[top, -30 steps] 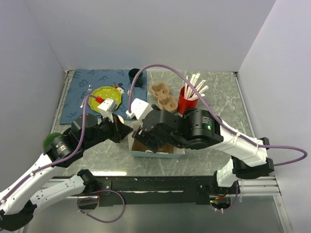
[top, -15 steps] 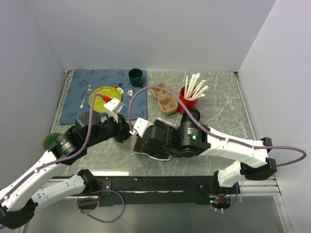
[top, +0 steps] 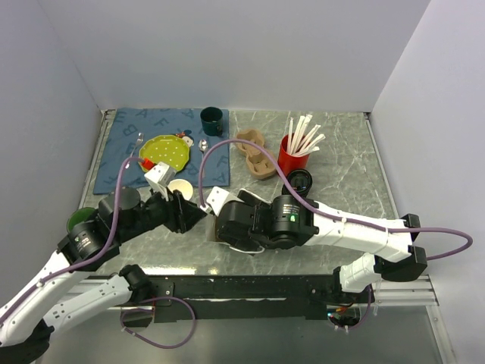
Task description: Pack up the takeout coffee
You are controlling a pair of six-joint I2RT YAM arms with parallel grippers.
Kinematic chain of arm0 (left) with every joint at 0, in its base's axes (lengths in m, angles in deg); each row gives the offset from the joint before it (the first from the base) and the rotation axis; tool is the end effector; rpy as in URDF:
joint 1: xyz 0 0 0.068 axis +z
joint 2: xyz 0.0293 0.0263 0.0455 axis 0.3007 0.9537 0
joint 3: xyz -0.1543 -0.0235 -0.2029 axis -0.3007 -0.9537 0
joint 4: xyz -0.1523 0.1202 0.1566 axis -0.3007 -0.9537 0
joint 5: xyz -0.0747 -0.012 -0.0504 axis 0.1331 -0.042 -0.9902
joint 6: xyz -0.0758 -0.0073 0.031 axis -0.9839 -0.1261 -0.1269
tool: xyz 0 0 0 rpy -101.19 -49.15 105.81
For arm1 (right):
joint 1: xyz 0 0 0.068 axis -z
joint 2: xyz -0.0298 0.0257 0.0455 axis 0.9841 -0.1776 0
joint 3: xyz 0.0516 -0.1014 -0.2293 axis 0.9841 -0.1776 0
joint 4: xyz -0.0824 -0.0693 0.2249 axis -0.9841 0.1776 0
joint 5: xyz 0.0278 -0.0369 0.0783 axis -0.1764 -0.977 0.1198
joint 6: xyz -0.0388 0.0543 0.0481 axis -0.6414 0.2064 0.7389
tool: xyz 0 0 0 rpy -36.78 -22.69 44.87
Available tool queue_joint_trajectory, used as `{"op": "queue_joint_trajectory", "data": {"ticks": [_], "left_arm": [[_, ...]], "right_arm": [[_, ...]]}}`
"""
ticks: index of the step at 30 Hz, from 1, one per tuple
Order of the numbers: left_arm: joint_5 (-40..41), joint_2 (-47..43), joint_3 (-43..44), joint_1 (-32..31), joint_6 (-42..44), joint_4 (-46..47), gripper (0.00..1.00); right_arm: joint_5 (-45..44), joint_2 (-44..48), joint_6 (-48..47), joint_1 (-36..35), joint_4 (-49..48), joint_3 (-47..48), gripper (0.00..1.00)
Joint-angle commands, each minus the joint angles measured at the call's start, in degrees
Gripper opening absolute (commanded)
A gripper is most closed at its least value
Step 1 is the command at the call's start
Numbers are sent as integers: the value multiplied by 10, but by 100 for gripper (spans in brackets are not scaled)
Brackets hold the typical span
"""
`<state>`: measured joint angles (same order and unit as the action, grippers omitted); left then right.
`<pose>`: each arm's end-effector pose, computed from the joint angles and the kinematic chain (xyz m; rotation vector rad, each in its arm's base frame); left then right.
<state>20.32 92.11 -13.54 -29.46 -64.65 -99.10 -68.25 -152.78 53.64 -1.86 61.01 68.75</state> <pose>0.1063 -0.1216 0.3515 0.3848 1.9403 -0.9502 0.0717 0.2683 0.3428 -1.3606 2.0768 0.0288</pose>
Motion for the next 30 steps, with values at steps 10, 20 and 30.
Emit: {"op": "queue_joint_trajectory", "data": {"ticks": [10,20,30], "left_arm": [[11,52,-10,-1,-19,43,42],[-57,15,-74,-1,62,190,1],[-52,48,-82,-1,109,235,1]], "right_arm": [[-13,22,16,-3,-31,-29,42],[-27,70,-36,20,-73,-72,41],[5,159,-170,94,-168,-143,40]]}}
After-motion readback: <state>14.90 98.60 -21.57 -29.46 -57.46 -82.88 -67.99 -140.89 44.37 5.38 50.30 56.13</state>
